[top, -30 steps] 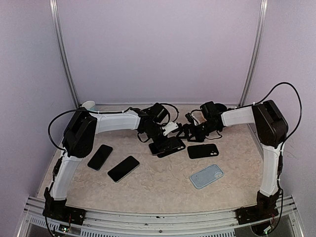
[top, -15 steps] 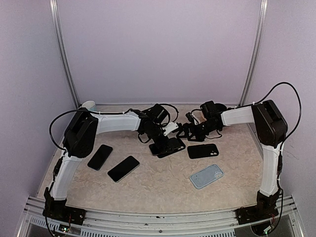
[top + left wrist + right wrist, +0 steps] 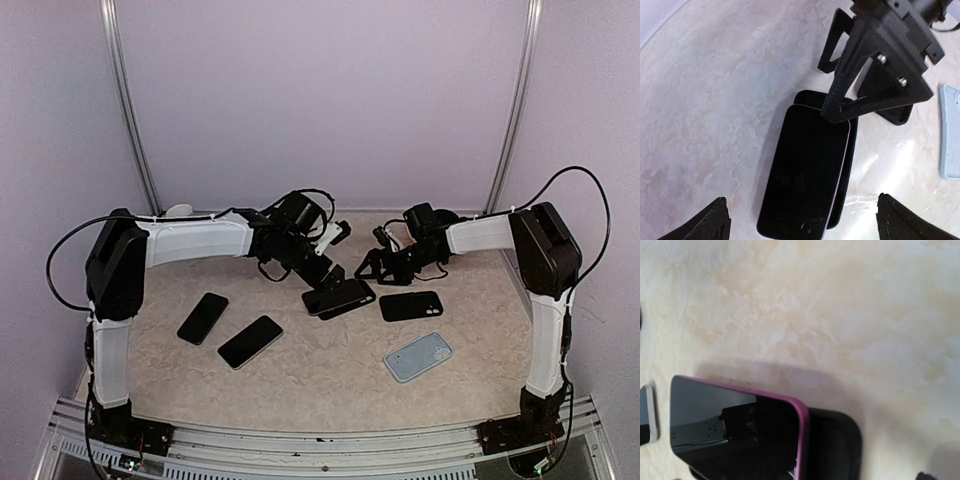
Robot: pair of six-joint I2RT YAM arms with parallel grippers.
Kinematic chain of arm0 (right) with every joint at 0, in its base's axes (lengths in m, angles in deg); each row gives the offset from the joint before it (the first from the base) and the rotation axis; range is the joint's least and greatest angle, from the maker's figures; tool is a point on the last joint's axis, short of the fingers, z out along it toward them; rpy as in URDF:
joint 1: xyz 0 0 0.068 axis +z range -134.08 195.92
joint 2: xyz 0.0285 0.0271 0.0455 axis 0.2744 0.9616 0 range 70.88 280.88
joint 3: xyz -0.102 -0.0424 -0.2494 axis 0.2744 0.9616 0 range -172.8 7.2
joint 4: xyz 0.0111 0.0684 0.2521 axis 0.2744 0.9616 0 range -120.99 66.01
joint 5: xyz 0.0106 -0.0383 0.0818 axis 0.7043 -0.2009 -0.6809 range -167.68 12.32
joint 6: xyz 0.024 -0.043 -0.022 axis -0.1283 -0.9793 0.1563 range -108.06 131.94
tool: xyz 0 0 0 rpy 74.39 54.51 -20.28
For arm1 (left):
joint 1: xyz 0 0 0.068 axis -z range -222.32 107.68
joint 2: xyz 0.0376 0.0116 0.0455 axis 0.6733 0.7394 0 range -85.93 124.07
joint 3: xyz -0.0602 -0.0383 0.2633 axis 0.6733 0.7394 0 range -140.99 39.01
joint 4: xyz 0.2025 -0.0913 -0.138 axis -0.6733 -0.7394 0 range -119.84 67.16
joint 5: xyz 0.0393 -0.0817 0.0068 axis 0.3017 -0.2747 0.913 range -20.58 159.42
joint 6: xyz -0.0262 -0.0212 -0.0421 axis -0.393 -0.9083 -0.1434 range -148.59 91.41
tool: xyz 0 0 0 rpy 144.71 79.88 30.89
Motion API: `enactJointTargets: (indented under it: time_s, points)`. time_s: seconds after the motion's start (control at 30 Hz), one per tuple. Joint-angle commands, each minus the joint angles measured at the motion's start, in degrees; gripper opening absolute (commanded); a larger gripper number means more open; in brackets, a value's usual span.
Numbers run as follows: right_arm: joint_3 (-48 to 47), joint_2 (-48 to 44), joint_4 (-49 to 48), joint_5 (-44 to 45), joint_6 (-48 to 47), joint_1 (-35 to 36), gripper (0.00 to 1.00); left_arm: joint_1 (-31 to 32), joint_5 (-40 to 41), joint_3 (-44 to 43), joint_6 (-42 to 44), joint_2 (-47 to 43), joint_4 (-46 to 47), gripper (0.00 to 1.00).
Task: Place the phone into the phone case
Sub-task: Place the phone on the phone case, then pick up the phone from the phone case.
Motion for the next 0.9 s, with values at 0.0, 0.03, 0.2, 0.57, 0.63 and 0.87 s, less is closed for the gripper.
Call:
enactJointTargets:
  time_s: [0.0,0.03,0.2,0.57,0.63,0.87]
  points:
    - [-1.15,1.04,0.82,0.17,-1.65,0.45,1.00,-1.29,0.74,5.85,-18.06,-6.39,2.72,0.99]
    - [-1.11,0.96,0.85,0.27,-1.69,0.45,1.00,-1.57,0.09,7.98,-21.28,-7.10,3.63,0.99]
    - [-0.76,0.54,0.48,0.23,-1.55,0.45,1.00,-2.09,-4.42,18.64,-34.31,-12.17,13.12,0.99]
    - [1.22,-1.52,-0.31,1.80,-2.08,0.58,0.99,-5.54,-9.63,34.33,-53.52,-15.74,35.79,0.96]
    - [2.00,-2.92,-0.91,2.64,-2.09,0.69,1.00,-5.70,-10.68,35.61,-55.65,-15.29,39.61,0.96]
    - [1.77,-6.32,-0.12,3.96,-3.98,2.28,0.98,-5.61,-11.55,35.36,-59.23,-12.96,41.84,0.94]
